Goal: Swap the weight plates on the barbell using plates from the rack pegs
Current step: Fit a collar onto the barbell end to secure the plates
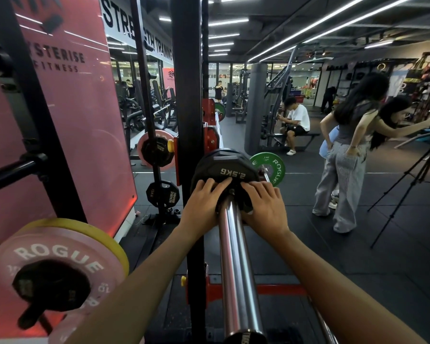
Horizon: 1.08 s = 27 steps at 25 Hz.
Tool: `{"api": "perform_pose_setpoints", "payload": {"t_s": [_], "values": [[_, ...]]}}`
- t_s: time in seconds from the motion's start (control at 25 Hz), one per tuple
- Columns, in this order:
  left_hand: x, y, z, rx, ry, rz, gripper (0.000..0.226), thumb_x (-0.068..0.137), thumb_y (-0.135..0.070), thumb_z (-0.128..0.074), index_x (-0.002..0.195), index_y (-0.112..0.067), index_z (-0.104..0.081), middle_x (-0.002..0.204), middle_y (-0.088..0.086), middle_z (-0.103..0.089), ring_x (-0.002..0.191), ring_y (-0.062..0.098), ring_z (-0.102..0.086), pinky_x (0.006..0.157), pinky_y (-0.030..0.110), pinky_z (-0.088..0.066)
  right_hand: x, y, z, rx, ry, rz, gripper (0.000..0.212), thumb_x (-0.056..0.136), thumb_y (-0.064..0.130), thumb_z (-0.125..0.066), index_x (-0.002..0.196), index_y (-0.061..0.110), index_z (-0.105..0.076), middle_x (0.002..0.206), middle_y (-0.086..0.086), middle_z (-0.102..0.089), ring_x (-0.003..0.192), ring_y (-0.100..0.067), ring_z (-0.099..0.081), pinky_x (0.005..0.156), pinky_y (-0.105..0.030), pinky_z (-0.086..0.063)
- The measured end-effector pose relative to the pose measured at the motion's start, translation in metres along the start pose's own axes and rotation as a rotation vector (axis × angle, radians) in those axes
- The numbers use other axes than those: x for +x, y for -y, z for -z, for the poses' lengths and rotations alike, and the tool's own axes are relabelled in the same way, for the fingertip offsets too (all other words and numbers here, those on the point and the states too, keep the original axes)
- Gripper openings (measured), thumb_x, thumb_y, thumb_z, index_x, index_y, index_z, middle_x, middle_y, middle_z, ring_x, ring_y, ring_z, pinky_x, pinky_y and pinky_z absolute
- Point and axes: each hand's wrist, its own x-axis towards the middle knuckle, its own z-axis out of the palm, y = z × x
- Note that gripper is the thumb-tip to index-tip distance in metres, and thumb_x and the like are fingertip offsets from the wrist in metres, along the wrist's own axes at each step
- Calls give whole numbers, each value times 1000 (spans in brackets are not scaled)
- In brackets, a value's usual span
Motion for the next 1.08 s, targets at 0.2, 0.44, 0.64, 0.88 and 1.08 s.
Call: {"api": "perform_pose_setpoints", "payload": {"t_s": [0.2,0.44,0.64,0.88,1.08], "values": [[1,3,3,58,66,-17,78,84,-34,-70,152,-21,-34,123,11,-49,109,29,-45,92,42,-50,0,7,-4,-53,30,14,67,70,34,-74,130,13,-52,113,-7,-59,97,-28,-53,79,-42,-41],[6,8,6,27,76,-31,77,82,-21,-72,151,-22,-38,116,8,-52,111,24,-46,92,37,-50,2,2,-9,-71,-128,66,51,70,32,-73,114,9,-65,80,-2,-61,71,-22,-54,77,-37,-35],[9,9,10,53,89,-51,77,79,-17,-74,149,-24,-41,112,7,-52,109,23,-47,91,36,-50,1,6,-13,-62,-167,28,35,79,31,-66,106,9,-66,72,2,-59,64,-17,-56,78,-35,-32],[10,7,9,55,90,-39,71,79,-21,-74,144,-25,-46,116,7,-50,110,24,-46,91,36,-50,-3,11,-7,-90,-89,-1,40,74,25,-68,110,7,-65,70,1,-59,61,-19,-58,80,-36,-34],[10,5,6,60,106,-2,73,79,-24,-74,145,-27,-41,118,5,-45,111,24,-43,85,37,-53,3,14,4,-74,89,-20,58,67,25,-79,119,9,-60,83,-2,-61,73,-24,-61,75,-38,-37]]}}
